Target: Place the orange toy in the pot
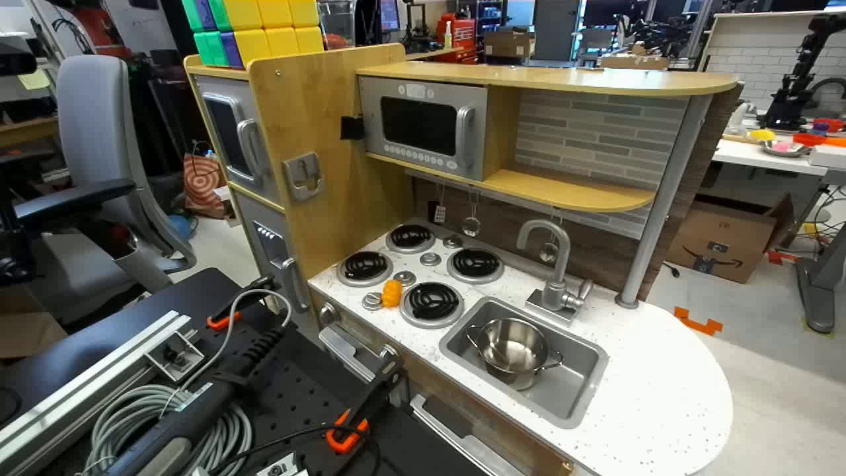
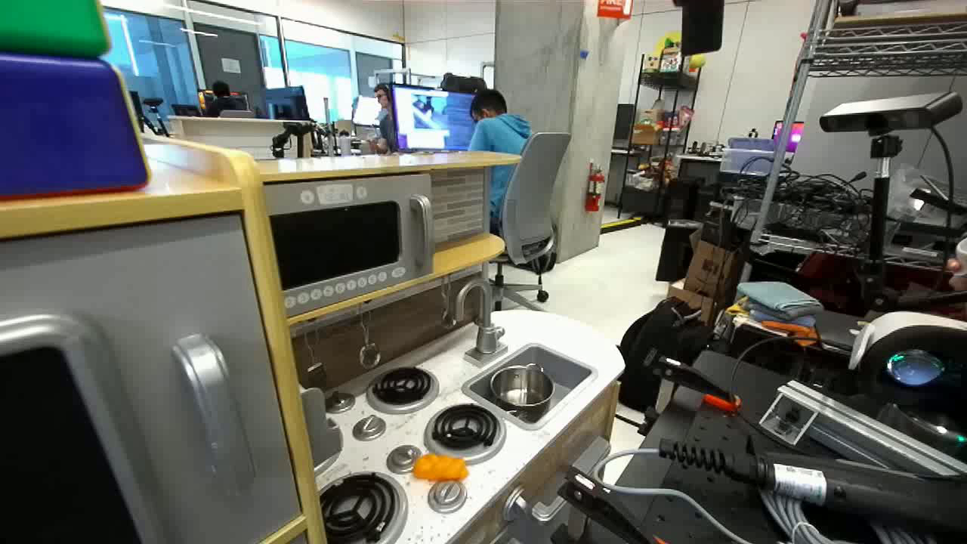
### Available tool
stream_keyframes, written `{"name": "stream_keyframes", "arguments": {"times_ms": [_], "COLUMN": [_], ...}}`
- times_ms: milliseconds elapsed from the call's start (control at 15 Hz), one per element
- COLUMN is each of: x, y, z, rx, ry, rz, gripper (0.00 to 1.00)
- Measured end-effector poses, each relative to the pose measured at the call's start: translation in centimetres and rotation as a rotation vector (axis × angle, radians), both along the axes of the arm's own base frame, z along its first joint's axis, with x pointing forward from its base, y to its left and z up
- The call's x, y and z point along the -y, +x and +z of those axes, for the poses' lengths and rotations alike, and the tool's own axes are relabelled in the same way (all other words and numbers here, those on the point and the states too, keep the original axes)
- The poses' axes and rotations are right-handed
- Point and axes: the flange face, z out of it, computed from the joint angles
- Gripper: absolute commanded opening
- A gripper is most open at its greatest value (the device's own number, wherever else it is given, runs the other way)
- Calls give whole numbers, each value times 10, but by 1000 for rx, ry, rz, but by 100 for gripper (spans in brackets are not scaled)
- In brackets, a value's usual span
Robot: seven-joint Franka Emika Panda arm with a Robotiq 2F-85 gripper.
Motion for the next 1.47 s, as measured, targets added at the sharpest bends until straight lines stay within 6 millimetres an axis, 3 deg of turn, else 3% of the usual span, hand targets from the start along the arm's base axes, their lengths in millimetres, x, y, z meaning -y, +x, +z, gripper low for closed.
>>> {"name": "stream_keyframes", "arguments": {"times_ms": [600,800,1000,1467], "x": [0,-1,8,56], "y": [0,7,31,129], "z": [0,-9,-42,-147], "rx": [4,55,103,231], "ry": [1,13,13,71], "rz": [0,-36,-142,-434], "gripper": [100,100,100,100]}}
